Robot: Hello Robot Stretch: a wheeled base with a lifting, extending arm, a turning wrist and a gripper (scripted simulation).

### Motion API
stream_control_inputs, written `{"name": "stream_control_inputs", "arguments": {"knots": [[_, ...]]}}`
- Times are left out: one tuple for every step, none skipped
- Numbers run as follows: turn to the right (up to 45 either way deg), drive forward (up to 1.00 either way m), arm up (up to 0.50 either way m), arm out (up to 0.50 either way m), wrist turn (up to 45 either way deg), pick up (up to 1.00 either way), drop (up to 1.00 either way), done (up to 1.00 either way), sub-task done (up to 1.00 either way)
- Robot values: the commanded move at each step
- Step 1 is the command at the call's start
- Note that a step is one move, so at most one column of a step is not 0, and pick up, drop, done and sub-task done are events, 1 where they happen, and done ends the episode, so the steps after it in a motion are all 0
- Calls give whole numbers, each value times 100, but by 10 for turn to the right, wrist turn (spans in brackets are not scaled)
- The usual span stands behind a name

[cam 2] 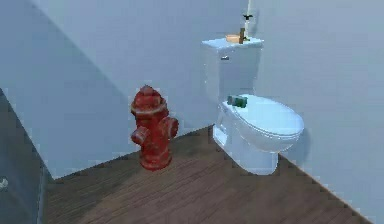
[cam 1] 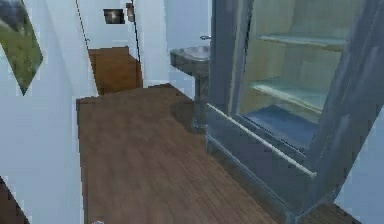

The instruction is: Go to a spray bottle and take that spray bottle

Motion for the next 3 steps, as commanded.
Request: {"name": "stream_control_inputs", "arguments": {"knots": [[0, 85, 0, 0, 0, 0, 0, 0, 0], [-390, 0, 0, 0, 0, 0, 0, 0, 0], [0, 5, 0, 0, 0, 0, 0, 0, 0]]}}
